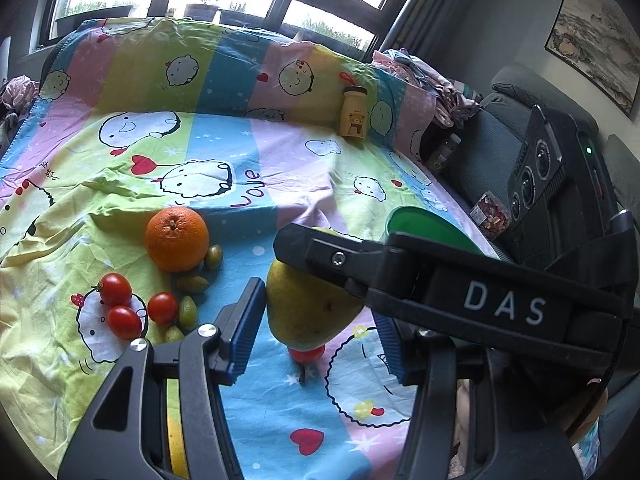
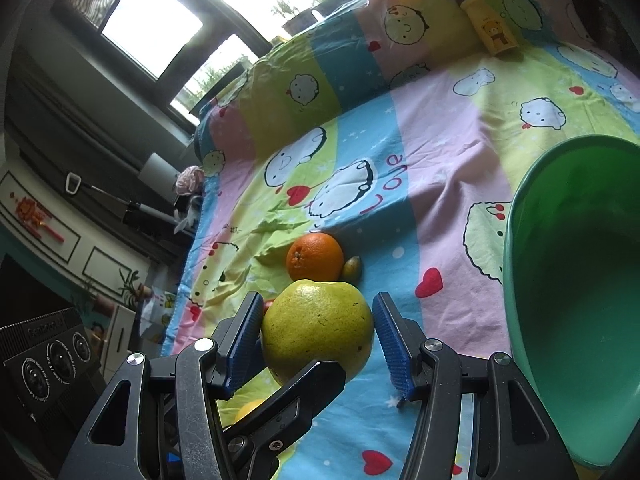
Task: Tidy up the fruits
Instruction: 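Lift the pomelo with the right gripper and carry it toward the green bowl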
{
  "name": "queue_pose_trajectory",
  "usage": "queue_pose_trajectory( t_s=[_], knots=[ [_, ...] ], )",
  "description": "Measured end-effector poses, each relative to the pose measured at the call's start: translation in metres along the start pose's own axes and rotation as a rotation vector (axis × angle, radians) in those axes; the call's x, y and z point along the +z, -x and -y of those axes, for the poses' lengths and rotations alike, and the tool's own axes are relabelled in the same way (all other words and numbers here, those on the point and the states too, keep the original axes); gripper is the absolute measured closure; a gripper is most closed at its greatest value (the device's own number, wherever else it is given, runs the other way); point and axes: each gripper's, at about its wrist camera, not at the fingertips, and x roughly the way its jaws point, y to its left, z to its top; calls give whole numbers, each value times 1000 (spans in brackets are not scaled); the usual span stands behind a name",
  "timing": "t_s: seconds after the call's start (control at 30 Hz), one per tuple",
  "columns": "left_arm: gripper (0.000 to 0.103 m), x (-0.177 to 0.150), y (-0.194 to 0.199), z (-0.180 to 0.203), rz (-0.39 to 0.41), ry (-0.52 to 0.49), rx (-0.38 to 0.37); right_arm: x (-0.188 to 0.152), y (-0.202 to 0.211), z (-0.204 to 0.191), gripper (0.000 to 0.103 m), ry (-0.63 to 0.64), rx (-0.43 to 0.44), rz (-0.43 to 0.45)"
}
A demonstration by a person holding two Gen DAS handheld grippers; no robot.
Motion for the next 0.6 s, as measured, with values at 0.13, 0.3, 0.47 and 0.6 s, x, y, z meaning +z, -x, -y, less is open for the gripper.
queue_pose_trajectory(
  t_s=[0.13,0.3,0.47,0.6],
  knots=[
    [49,1,1,6,10,-16,-8,0,7,0,44,5,-1,20],
    [49,3,2,12,13,-31,-14,1,14,3,44,3,-1,38],
    [49,6,2,20,19,-53,-19,2,22,5,44,-1,2,59],
    [49,7,2,26,21,-72,-27,3,30,8,44,-10,4,80]
  ],
)
